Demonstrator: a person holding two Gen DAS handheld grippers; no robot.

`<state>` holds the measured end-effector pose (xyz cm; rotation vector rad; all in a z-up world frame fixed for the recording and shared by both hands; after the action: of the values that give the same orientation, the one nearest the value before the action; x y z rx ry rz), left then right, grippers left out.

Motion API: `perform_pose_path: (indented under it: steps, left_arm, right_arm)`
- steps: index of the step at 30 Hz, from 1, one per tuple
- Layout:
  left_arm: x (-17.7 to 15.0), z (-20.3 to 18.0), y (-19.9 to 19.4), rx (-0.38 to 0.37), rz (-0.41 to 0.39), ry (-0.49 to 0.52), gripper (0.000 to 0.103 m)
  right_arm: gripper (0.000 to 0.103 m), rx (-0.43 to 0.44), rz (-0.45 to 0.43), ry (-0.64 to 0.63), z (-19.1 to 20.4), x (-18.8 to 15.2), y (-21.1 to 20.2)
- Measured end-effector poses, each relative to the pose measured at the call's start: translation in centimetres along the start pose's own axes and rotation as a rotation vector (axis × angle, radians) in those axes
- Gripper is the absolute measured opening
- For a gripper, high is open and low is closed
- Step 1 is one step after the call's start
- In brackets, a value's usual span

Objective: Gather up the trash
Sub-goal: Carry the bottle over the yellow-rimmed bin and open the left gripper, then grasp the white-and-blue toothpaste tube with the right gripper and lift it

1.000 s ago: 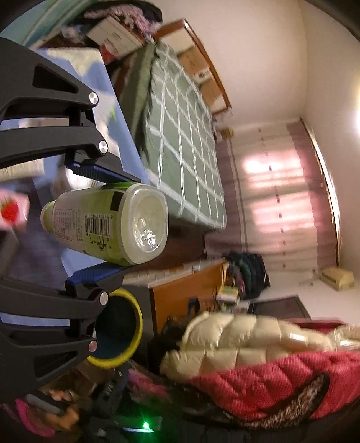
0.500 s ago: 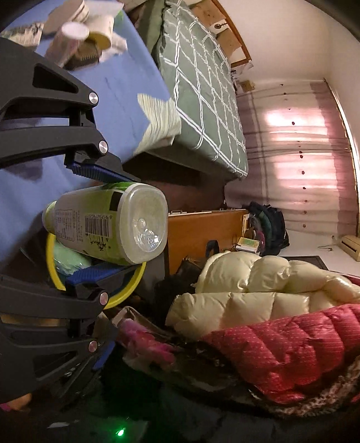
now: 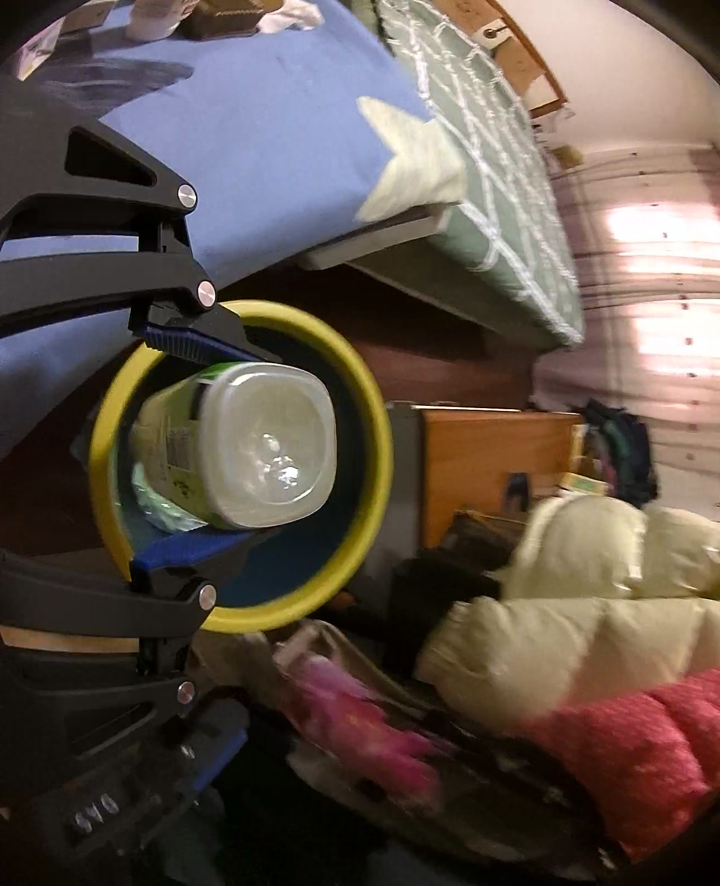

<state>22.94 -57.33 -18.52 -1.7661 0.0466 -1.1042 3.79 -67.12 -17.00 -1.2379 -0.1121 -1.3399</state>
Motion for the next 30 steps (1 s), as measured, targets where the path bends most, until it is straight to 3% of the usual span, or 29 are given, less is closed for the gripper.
perform_pose_path:
  steps: [3, 5, 11, 14, 18, 23, 27, 30]
  left_arm:
    - [-1.0, 0.1, 0.3, -0.011, 0.034, -0.018, 0.053]
    - [-1.1, 0.4, -0.4, 0.006, 0.021, -0.015, 0.067]
    - [-1.1, 2.8, -5.9, 0.016, -0.048, -0.059, 0.074]
    - [-1.5, 5.3, -10.1, 0.044, -0.108, -0.091, 0.084]
    - [-2.7, 10.5, -16.7, 0.160, -0.223, -0.129, 0.092]
    - [-6.3, 18.8, -24.3, 0.366, -0.320, -0.231, 0.095]
    - [-10.8, 24.7, -29.2, 0.524, -0.343, -0.309, 0.096]
    - [-13.9, 27.7, -31.1, 0.562, -0.334, -0.369, 0.096]
  right_arm:
    - [0.034, 0.001, 0.000, -0.002, 0.1, 0.0, -0.2]
    - [0.034, 0.005, -0.001, -0.003, 0.2, -0.1, -0.2]
    - [0.037, 0.022, 0.003, -0.025, 1.3, -0.3, -0.6]
    - [0.040, 0.043, 0.018, -0.056, 2.5, -0.9, -0.6]
    - [0.044, 0.100, 0.061, -0.137, 6.1, -2.5, -0.8]
    - [0.045, 0.244, 0.147, -0.312, 14.3, -7.2, -1.5]
    - [0.045, 0.348, 0.198, -0.451, 20.5, -11.4, -2.6]
    - [0.045, 0.405, 0.238, -0.527, 24.1, -14.3, -3.0]
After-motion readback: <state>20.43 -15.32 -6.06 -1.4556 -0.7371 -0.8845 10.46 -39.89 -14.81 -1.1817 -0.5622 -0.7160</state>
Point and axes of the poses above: each gripper's, at about its wrist camera, not at the fingertips, and y roughly the way its jaws point, z to its left, x to its top, the point moved 10 cm from there along y, roughly the way its jaws point, and after that the axes turned 2 degrees about -y, right-handed, at the moved point
